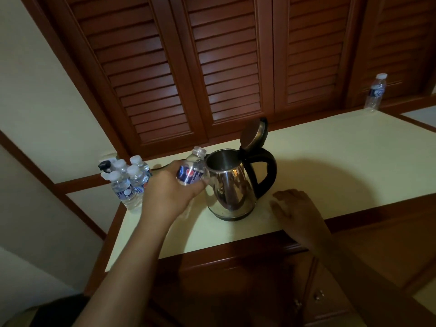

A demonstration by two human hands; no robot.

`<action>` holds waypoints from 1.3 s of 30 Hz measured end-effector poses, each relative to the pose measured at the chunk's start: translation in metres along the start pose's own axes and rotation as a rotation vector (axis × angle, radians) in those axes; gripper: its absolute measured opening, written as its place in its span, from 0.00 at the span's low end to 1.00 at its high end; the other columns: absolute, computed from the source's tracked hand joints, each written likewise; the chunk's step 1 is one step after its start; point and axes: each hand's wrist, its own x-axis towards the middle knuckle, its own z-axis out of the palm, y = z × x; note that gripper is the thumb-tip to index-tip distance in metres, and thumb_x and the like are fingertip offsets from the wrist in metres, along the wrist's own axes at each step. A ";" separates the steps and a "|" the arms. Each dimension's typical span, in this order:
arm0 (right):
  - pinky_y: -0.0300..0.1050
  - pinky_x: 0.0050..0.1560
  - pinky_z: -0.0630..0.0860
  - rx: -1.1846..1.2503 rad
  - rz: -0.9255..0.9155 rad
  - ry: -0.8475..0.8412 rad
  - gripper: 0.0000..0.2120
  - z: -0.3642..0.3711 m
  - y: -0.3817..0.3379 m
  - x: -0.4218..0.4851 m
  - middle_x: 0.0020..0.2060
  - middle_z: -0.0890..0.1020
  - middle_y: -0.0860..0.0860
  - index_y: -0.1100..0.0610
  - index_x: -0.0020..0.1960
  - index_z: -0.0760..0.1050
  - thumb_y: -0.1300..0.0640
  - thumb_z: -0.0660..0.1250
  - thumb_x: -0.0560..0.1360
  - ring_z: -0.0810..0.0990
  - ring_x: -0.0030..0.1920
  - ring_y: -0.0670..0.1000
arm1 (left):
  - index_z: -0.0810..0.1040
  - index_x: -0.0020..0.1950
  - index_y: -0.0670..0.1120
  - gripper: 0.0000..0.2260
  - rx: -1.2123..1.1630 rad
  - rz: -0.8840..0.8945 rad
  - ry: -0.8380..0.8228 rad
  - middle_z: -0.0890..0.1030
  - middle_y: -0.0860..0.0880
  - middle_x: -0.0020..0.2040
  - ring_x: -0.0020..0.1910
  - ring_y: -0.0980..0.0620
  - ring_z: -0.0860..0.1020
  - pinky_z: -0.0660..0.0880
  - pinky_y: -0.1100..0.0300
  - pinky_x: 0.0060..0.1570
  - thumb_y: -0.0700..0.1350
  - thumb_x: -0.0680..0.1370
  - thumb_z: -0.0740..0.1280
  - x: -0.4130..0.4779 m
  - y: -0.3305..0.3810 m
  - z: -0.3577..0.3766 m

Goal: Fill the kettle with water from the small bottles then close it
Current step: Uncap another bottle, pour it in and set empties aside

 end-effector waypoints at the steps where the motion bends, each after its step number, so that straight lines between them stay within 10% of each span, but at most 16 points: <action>1: 0.50 0.60 0.73 0.016 -0.002 -0.023 0.24 -0.002 -0.005 0.000 0.57 0.81 0.54 0.57 0.64 0.79 0.42 0.60 0.79 0.77 0.59 0.57 | 0.75 0.54 0.57 0.17 -0.097 -0.037 0.000 0.82 0.56 0.43 0.41 0.56 0.81 0.78 0.58 0.38 0.58 0.73 0.78 -0.011 -0.002 0.005; 10: 0.45 0.54 0.73 -0.191 -0.060 -0.377 0.19 -0.003 -0.029 0.011 0.54 0.79 0.56 0.55 0.60 0.81 0.43 0.65 0.79 0.77 0.56 0.55 | 0.78 0.56 0.57 0.15 -0.528 -0.144 -0.091 0.84 0.56 0.46 0.44 0.63 0.83 0.80 0.67 0.39 0.54 0.73 0.79 -0.077 -0.011 0.059; 16: 0.28 0.51 0.72 0.560 0.017 -0.195 0.10 -0.045 -0.064 -0.003 0.54 0.80 0.39 0.38 0.61 0.78 0.48 0.66 0.81 0.79 0.54 0.37 | 0.77 0.61 0.59 0.19 -0.470 -0.133 -0.190 0.84 0.59 0.48 0.46 0.65 0.82 0.81 0.67 0.41 0.55 0.74 0.79 -0.093 -0.015 0.079; 21: 0.38 0.55 0.79 0.939 -0.040 -0.116 0.11 -0.064 -0.096 -0.011 0.54 0.86 0.46 0.51 0.61 0.79 0.59 0.69 0.79 0.83 0.57 0.44 | 0.76 0.59 0.65 0.20 -0.485 -0.051 -0.200 0.84 0.62 0.52 0.50 0.67 0.82 0.78 0.72 0.44 0.53 0.72 0.80 -0.094 -0.005 0.089; 30: 0.51 0.56 0.80 0.911 0.013 -0.096 0.07 -0.071 -0.089 -0.009 0.56 0.85 0.43 0.53 0.54 0.76 0.52 0.70 0.78 0.83 0.57 0.47 | 0.76 0.58 0.68 0.21 -0.606 0.073 -0.226 0.82 0.72 0.54 0.54 0.69 0.81 0.76 0.75 0.48 0.50 0.73 0.80 -0.083 0.018 0.091; 39: 0.35 0.54 0.77 0.981 -0.011 -0.100 0.13 -0.094 -0.061 -0.002 0.59 0.84 0.45 0.55 0.65 0.79 0.61 0.65 0.81 0.82 0.61 0.45 | 0.83 0.58 0.57 0.14 -0.879 0.031 -0.414 0.87 0.58 0.51 0.49 0.61 0.84 0.79 0.68 0.46 0.41 0.77 0.76 -0.065 0.045 0.114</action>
